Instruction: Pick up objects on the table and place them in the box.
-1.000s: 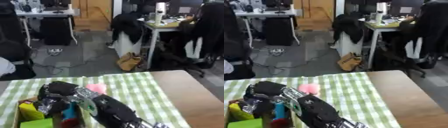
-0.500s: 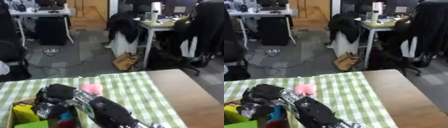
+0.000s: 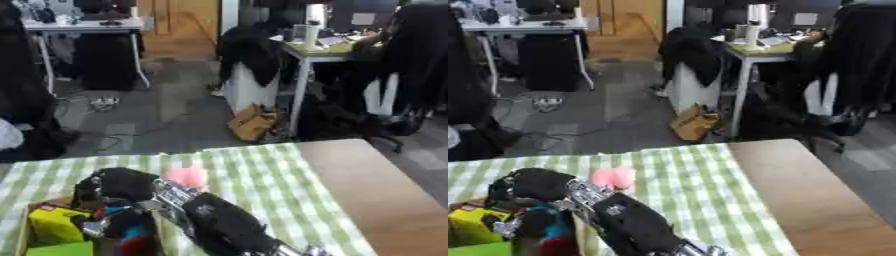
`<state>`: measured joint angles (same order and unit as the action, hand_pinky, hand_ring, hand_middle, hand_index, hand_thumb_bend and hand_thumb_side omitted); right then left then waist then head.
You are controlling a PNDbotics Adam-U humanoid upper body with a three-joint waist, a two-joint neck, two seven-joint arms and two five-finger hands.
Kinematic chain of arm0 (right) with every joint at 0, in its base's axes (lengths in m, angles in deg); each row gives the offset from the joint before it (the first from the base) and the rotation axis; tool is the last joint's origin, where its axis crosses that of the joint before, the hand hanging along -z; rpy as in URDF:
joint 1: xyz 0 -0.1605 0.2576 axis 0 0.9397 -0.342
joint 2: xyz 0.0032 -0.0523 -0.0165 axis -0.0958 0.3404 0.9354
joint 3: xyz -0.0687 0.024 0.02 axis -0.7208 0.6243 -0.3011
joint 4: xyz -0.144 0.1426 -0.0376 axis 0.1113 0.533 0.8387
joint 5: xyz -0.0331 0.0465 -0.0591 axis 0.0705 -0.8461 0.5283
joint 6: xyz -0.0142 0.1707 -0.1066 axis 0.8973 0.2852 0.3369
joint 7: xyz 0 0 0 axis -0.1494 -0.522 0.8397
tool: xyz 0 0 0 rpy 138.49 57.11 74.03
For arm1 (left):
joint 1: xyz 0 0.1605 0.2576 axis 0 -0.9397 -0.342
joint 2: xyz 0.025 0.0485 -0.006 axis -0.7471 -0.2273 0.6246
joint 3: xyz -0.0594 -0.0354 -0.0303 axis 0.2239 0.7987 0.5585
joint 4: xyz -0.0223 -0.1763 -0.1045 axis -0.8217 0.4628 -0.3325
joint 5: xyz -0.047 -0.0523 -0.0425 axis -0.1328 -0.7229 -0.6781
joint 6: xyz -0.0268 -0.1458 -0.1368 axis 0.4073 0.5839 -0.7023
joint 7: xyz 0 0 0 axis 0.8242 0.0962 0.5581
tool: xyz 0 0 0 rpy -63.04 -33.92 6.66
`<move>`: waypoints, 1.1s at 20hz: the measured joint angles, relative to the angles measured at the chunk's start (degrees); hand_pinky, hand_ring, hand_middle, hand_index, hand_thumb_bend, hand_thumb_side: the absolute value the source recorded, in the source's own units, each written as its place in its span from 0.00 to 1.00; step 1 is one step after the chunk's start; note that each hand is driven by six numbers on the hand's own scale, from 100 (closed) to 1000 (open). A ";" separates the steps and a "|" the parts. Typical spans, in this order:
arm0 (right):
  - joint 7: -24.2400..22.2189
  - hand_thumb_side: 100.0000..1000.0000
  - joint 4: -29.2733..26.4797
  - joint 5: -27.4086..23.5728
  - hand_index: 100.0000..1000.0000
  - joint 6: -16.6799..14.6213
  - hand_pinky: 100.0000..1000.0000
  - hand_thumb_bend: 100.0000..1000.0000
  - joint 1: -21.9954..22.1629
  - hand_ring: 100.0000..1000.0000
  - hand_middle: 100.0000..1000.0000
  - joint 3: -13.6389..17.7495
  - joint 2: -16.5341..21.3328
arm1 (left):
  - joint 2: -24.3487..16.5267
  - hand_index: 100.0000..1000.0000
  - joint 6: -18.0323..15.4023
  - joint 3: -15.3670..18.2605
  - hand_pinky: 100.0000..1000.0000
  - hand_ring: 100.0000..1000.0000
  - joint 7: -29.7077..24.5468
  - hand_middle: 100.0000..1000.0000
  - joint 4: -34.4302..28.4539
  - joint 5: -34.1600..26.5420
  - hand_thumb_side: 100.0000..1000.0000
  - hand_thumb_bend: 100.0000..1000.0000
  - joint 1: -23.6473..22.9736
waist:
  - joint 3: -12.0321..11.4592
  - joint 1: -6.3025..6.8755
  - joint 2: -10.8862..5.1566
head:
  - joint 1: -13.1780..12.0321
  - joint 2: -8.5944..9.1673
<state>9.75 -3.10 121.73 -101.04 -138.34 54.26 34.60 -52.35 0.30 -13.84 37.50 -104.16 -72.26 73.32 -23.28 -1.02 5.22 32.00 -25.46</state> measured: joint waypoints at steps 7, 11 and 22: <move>-0.19 0.92 -0.10 -0.11 0.71 -0.15 0.73 0.17 -0.03 0.61 0.61 0.01 0.06 | 0.00 0.84 -0.01 0.00 0.81 0.86 -0.01 0.80 0.00 0.00 1.00 0.19 0.00 | 0.40 0.00 0.00 | 0.00 0.00; 0.09 0.97 -0.97 -2.12 0.74 0.15 0.75 0.21 -0.08 0.63 0.63 -0.08 0.42 | 0.00 0.84 -0.01 0.01 0.81 0.86 0.03 0.80 0.00 0.03 1.00 0.19 -0.11 | 0.78 0.00 0.00 | 0.02 0.01; -1.94 1.00 -9.68 -17.78 0.76 5.63 0.77 0.17 -1.86 0.66 0.66 -1.65 1.65 | -0.04 0.84 0.22 0.03 0.81 0.86 0.29 0.81 0.00 0.21 1.00 0.19 -0.83 | 2.15 0.03 -0.07 | 0.99 -0.60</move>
<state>7.81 -12.78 103.96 -95.40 -140.19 52.61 36.26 -52.39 0.52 -13.81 37.79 -104.16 -72.05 72.49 -21.12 -0.98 5.15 32.99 -26.07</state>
